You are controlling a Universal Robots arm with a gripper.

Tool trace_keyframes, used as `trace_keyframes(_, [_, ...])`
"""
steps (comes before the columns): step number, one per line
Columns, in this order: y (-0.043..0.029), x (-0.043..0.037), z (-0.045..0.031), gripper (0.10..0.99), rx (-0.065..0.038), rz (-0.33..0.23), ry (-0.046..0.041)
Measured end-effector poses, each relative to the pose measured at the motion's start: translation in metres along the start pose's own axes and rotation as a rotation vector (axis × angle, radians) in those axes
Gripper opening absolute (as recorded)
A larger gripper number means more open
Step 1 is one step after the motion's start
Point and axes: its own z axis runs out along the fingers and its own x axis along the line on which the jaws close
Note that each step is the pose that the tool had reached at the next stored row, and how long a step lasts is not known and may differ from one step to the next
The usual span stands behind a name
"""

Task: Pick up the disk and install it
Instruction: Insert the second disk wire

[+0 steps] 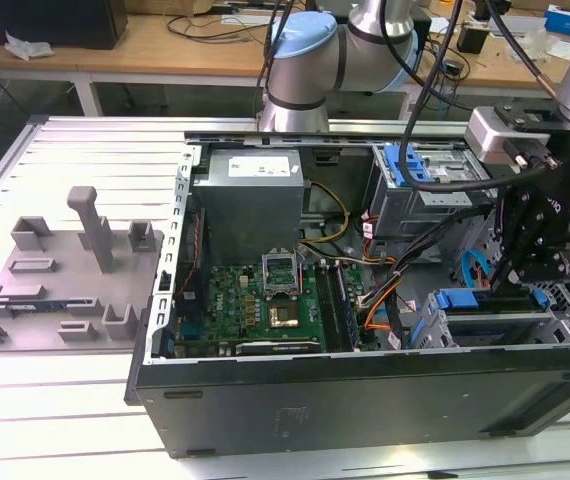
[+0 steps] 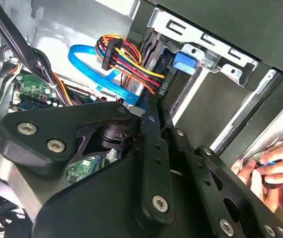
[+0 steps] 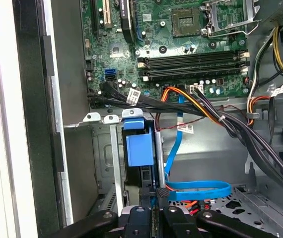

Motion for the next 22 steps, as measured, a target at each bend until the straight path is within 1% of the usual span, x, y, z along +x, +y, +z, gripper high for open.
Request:
trace_keyframes(3, [0.0011,0.0001,-0.0002,0.161,0.000,-0.005,0.0000])
trace_keyframes(4, [0.0014,0.0001,-0.0004,0.173,0.000,-0.005,-0.0003])
trace_keyframes(5, [0.0018,0.0003,-0.0020,0.231,0.001,-0.005,-0.0003])
trace_keyframes(6, [0.0019,0.0003,-0.0026,0.231,0.001,-0.005,-0.0002])
trace_keyframes(8, [0.0022,0.0005,-0.0050,0.353,0.003,-0.005,-0.0002])
trace_keyframes(9, [0.0022,0.0007,-0.0076,0.471,0.004,-0.005,-0.0003])
trace_keyframes(11, [0.0022,0.0010,-0.0119,0.592,0.004,-0.005,-0.0004])
trace_keyframes(12, [0.0021,0.0011,-0.0153,0.592,0.004,-0.005,-0.0004])
trace_keyframes(13, [0.0021,0.0007,-0.0174,0.655,0.004,-0.005,-0.0003])
trace_keyframes(15, [0.0022,0.0003,-0.0199,0.655,0.004,-0.005,-0.0003])
trace_keyframes(17, [0.0022,-0.0003,-0.0251,0.655,0.004,-0.005,-0.0003])
trace_keyframes(18, [0.0022,-0.0007,-0.0270,0.576,0.004,-0.005,-0.0004])
trace_keyframes(19, [0.0022,-0.0016,-0.0287,0.451,0.004,-0.005,-0.0006])
trace_keyframes(20, [0.0022,-0.0018,-0.0292,0.451,0.004,-0.005,-0.0007])
trace_keyframes(22, [0.0023,-0.0019,-0.0296,0.329,0.004,-0.005,-0.0005])
